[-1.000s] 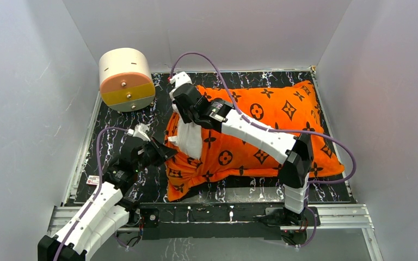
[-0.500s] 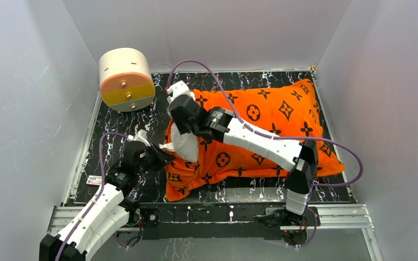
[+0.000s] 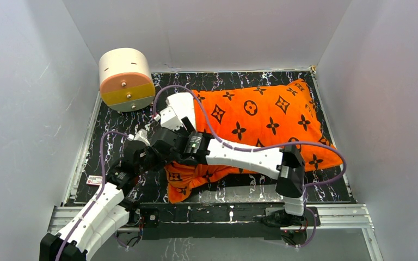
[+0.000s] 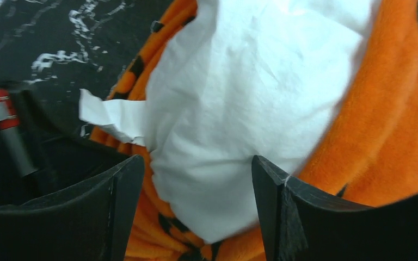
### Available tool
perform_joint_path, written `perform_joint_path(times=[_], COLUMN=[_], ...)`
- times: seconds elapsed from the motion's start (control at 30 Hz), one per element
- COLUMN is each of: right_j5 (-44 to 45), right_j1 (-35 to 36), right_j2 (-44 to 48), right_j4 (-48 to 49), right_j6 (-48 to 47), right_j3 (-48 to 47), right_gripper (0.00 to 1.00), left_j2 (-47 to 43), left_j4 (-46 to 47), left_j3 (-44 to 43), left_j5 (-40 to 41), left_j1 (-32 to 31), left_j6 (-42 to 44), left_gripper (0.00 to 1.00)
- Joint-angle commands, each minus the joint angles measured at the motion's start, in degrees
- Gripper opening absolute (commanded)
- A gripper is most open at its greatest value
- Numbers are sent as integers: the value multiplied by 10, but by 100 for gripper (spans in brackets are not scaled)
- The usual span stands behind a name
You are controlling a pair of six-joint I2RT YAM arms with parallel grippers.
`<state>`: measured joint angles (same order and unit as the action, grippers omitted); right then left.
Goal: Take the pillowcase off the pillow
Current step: Remove the pillow from the pillowcase.
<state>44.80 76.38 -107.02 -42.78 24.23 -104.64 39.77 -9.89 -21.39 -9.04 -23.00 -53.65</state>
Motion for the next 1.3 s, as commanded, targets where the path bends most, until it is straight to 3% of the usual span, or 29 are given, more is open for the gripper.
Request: perform_joint_path(times=[0.0, 0.07, 0.17, 0.23, 0.3, 0.33, 0.43, 0.57, 0.73, 1.03, 1.13, 1.17, 1.27], right_j5=[66, 24, 17, 53, 122, 154, 219, 213, 48, 13, -37, -50, -85], right_j1=[-16, -42, -66, -66, -66, -66, -67, -85, -138, -144, -144, -143, -141], right_j2=[-14, -18, -49, -61, -70, -72, -52, 31, 134, 181, 184, 183, 173], right_j4=[83, 140, 122, 131, 109, 95, 106, 265, 287, 302, 292, 292, 300], right_j6=[18, -6, -7, -28, -19, -24, -79, -185, -83, -43, -14, -1, 31], right_j3=[42, 72, 48, 39, 8, -13, -60, -26, 17, 107, 150, 168, 218], right_gripper=[80, 78, 62, 39, 9, 0, 0, 0, 0, 0, 0, 0, 0], left_j2=[2, 4, 4, 2, 2, 3, 4, -8, -17, -34, -54, -64, -82], left_j4=[-68, -66, -66, -66, -66, -67, -73, -91, -121, -142, -124, -117, -112], left_j3=[-1, -1, -4, -1, 4, 7, 16, 24, 13, 24, 15, 4, -34], left_j5=[-6, -7, -9, -9, -5, -5, 4, 24, 38, 36, 0, -15, -58], left_j1=[1, 0, 1, 1, 0, 0, 0, 0, 1, 1, 0, 0, 1], left_j6=[21, 19, 20, 17, 16, 15, 4, -8, -10, -20, -10, -4, 23], left_gripper=[0, 0, 0, 0, 0, 0, 0, 0, 0, 0, 0, 2, 24])
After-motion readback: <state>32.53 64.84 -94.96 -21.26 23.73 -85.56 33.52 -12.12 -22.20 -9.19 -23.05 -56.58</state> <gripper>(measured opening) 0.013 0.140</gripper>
